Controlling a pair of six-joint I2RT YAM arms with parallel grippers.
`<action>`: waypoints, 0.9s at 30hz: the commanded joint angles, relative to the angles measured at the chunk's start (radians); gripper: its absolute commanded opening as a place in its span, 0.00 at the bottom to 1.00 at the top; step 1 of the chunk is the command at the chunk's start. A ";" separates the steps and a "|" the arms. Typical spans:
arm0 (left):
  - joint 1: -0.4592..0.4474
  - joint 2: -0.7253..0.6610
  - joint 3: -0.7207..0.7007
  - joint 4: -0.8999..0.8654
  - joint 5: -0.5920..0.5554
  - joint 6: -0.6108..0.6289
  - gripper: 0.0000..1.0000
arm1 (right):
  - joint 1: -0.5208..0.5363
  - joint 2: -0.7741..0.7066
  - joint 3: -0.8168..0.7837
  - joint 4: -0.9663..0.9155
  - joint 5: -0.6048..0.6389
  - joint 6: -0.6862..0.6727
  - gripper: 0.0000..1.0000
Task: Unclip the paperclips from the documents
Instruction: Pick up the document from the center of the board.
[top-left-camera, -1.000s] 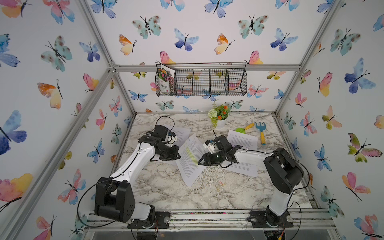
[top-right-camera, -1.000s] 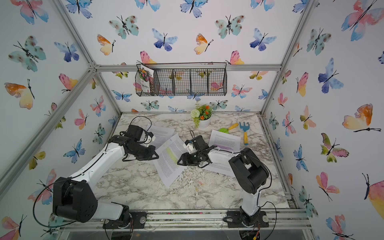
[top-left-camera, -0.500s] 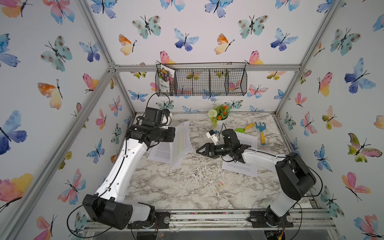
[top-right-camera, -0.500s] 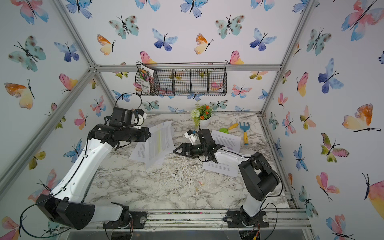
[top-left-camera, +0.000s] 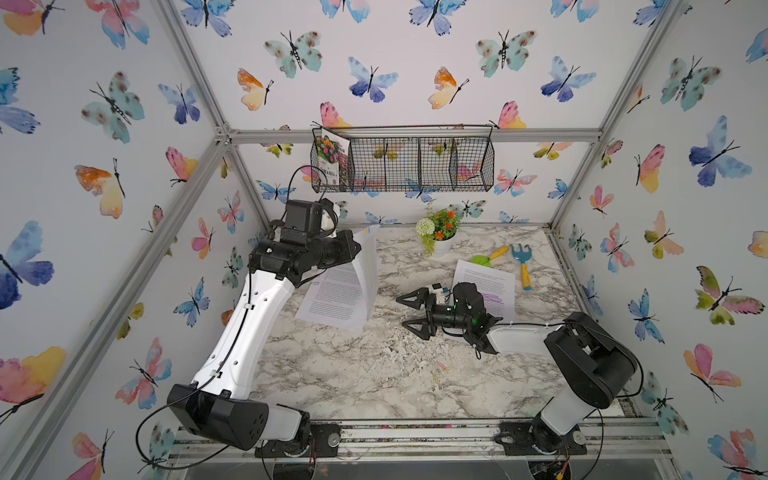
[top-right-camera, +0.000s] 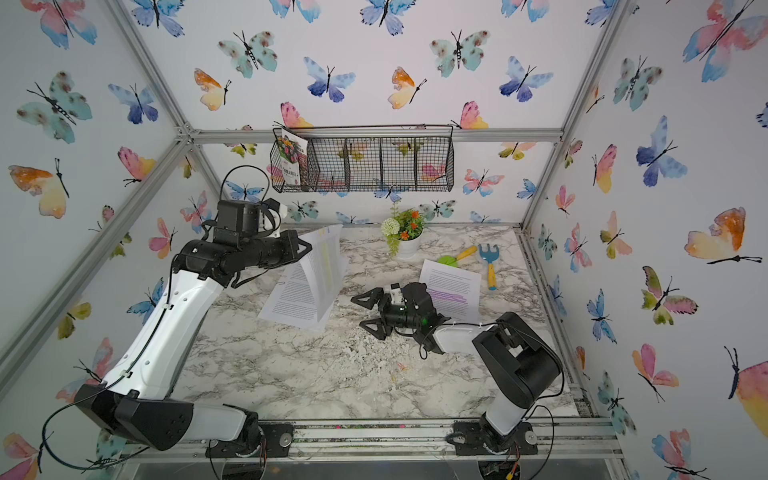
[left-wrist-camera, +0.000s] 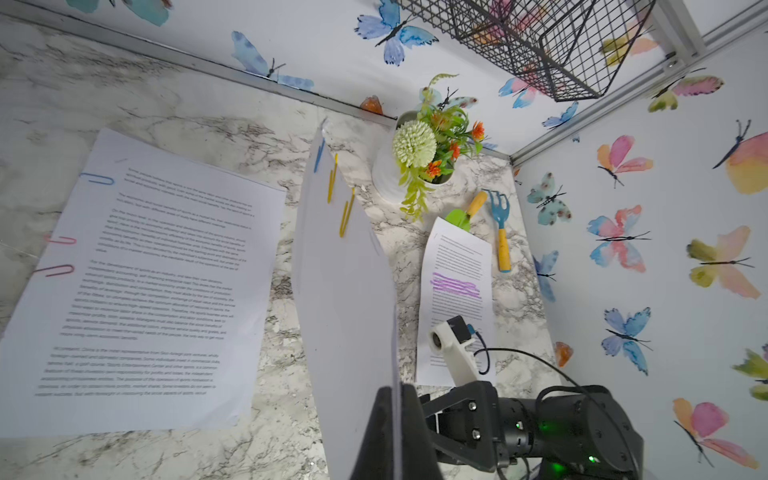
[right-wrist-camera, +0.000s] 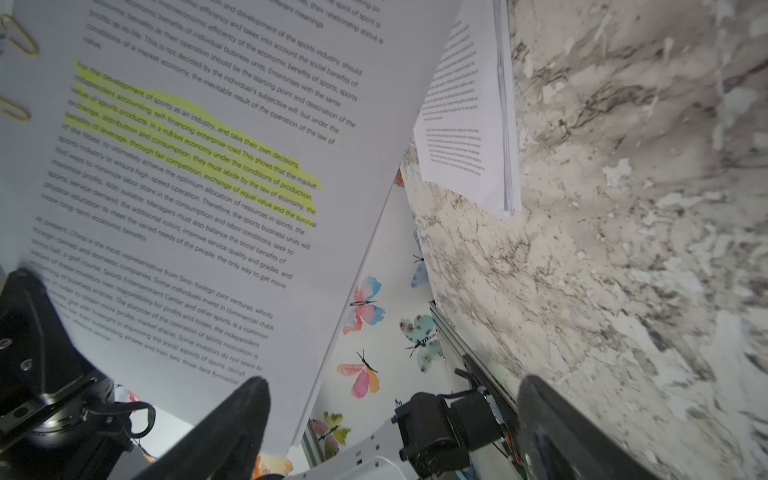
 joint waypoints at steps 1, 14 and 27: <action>-0.007 -0.037 -0.061 0.196 0.065 -0.226 0.00 | 0.038 -0.028 0.022 0.097 0.142 0.184 0.98; -0.040 -0.120 -0.198 0.470 0.039 -0.548 0.00 | 0.108 0.055 0.092 0.260 0.431 0.461 0.97; -0.067 -0.234 -0.324 0.536 0.035 -0.657 0.00 | 0.111 0.087 0.077 0.412 0.664 0.533 0.92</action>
